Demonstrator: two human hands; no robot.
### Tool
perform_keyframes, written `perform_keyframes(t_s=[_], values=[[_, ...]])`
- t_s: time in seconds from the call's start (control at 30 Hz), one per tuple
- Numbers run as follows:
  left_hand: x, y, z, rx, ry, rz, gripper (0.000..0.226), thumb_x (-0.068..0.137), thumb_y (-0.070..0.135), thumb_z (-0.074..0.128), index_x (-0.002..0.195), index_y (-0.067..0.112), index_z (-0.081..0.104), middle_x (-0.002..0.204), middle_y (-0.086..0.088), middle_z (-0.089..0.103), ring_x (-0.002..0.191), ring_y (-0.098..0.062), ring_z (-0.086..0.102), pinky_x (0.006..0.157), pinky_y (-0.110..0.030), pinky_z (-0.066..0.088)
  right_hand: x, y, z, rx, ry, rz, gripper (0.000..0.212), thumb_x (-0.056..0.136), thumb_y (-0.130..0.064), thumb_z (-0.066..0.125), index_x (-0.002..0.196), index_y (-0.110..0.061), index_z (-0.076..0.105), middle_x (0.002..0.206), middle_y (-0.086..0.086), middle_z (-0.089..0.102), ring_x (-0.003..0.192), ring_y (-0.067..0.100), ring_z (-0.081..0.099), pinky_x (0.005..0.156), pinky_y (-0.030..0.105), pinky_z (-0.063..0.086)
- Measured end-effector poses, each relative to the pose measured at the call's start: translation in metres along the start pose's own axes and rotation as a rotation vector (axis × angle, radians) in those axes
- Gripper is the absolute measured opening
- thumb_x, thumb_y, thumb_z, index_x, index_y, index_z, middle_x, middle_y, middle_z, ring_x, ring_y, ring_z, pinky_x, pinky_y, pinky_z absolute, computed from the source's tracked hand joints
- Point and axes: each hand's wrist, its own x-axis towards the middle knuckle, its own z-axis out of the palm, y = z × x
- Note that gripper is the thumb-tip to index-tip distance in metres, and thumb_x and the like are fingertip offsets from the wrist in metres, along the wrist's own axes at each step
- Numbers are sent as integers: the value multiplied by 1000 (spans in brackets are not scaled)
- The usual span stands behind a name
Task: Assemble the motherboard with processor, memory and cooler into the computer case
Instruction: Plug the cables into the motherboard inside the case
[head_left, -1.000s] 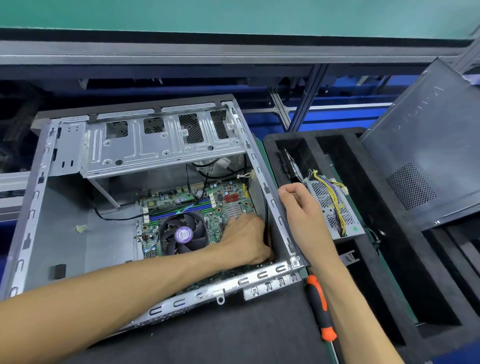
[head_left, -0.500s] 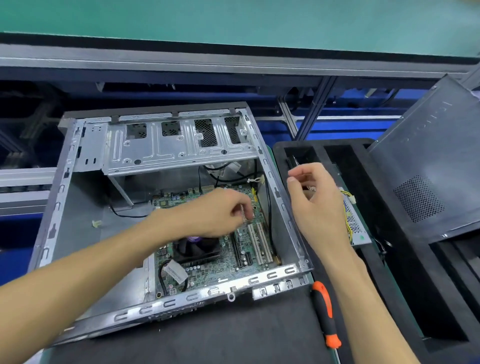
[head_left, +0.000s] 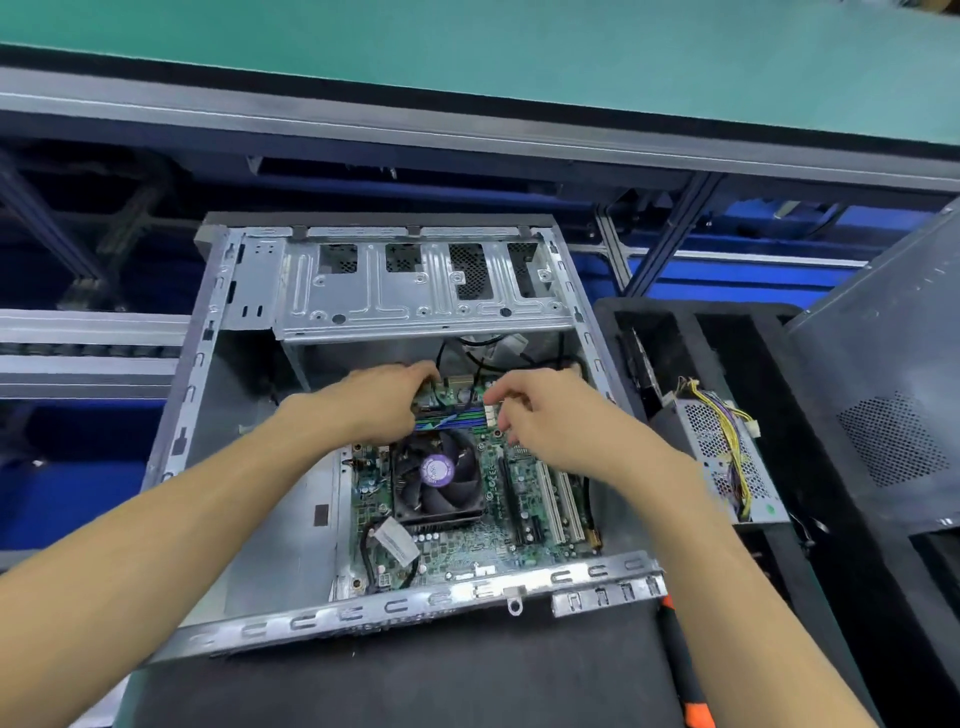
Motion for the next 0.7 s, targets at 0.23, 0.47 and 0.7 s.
perform_keyframes(t_s=[0.23, 0.47, 0.7], values=[[-2, 6, -17, -256, 0, 77, 60, 86, -6, 40, 137, 22, 56, 138, -2, 56, 105, -14, 53, 79, -18, 42, 49, -11, 10, -266, -156, 59, 38, 98, -11, 42, 133, -8, 58, 114, 16, 65, 73, 21, 59, 54, 29, 43], [-5, 14, -22, -650, -61, 89, 32, 94, 3, 56, 108, 24, 76, 109, 6, 70, 93, -12, 63, 88, -27, 52, 76, -4, 16, -262, -87, 140, 6, 97, -11, 44, 95, -8, 49, 95, 11, 57, 79, 24, 55, 67, 33, 45], [-7, 19, -27, -804, -142, 137, 28, 91, 1, 57, 97, 20, 77, 109, 9, 70, 99, -8, 64, 86, -23, 56, 84, 4, 12, -126, 100, 202, 22, 97, -8, 44, 76, -9, 50, 84, 6, 57, 70, 19, 53, 56, 27, 41]])
